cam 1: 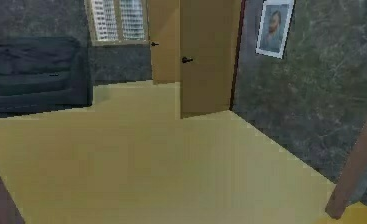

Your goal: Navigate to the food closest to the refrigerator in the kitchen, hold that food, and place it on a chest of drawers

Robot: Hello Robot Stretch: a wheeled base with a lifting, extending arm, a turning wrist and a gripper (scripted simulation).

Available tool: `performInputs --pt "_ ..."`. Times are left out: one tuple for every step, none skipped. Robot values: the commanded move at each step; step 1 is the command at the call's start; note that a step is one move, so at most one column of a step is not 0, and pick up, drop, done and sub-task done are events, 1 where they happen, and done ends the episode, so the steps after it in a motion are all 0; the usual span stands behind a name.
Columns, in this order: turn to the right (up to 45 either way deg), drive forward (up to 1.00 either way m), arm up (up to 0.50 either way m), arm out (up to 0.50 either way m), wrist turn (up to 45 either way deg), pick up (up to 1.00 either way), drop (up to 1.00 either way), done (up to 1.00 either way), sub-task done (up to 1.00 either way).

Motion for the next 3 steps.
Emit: performInputs --pt "0.0 0.9 0.0 0.0 0.0 0.0 0.0 0.0 0.0" --pt "-18.0 0.0 0.0 0.0 0.0 0.0 0.0 0.0 0.0" --pt "0.0 1.0 0.0 0.0 0.0 0.0 0.0 0.0 0.0"
